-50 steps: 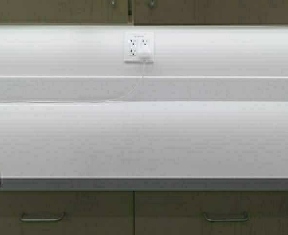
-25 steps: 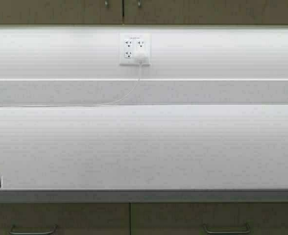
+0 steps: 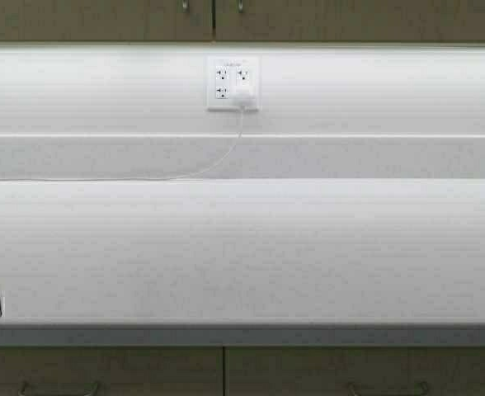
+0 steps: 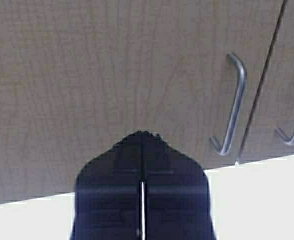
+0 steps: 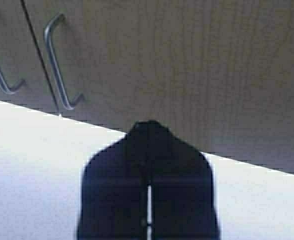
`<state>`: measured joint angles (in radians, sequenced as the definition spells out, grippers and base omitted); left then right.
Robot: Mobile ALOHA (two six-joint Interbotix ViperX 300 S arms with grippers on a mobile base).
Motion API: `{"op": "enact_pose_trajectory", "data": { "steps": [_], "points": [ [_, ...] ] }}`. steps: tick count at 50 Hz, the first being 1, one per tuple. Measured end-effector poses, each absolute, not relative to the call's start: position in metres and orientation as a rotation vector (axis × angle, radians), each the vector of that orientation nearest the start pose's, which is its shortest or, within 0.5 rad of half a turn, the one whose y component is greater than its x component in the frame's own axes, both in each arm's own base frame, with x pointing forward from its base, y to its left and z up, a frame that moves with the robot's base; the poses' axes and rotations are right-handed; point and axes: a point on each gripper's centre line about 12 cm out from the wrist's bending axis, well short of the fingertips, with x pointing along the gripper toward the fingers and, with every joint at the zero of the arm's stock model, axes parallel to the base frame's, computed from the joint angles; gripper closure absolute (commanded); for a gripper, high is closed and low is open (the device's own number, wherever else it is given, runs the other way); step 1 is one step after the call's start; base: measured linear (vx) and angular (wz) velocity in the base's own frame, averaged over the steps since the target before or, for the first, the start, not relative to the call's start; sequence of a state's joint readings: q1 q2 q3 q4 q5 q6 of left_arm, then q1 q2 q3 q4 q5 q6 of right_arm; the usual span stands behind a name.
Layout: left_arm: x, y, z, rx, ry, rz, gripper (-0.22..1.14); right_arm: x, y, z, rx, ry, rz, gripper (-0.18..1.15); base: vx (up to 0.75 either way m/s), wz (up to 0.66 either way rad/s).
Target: Open the cabinet, put the pot inside, then close it
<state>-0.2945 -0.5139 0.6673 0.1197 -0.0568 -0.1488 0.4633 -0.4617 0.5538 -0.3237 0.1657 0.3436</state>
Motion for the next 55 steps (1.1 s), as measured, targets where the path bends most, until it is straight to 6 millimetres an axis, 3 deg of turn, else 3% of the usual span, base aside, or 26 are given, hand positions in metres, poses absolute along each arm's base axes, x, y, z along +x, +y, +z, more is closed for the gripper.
{"op": "enact_pose_trajectory", "data": {
  "steps": [55],
  "points": [
    [0.299, -0.091, 0.356, -0.014, 0.107, -0.299, 0.89, 0.298, 0.143, 0.353, -0.049, 0.277, 0.406, 0.89, 0.0, 0.0]
  ]
}}
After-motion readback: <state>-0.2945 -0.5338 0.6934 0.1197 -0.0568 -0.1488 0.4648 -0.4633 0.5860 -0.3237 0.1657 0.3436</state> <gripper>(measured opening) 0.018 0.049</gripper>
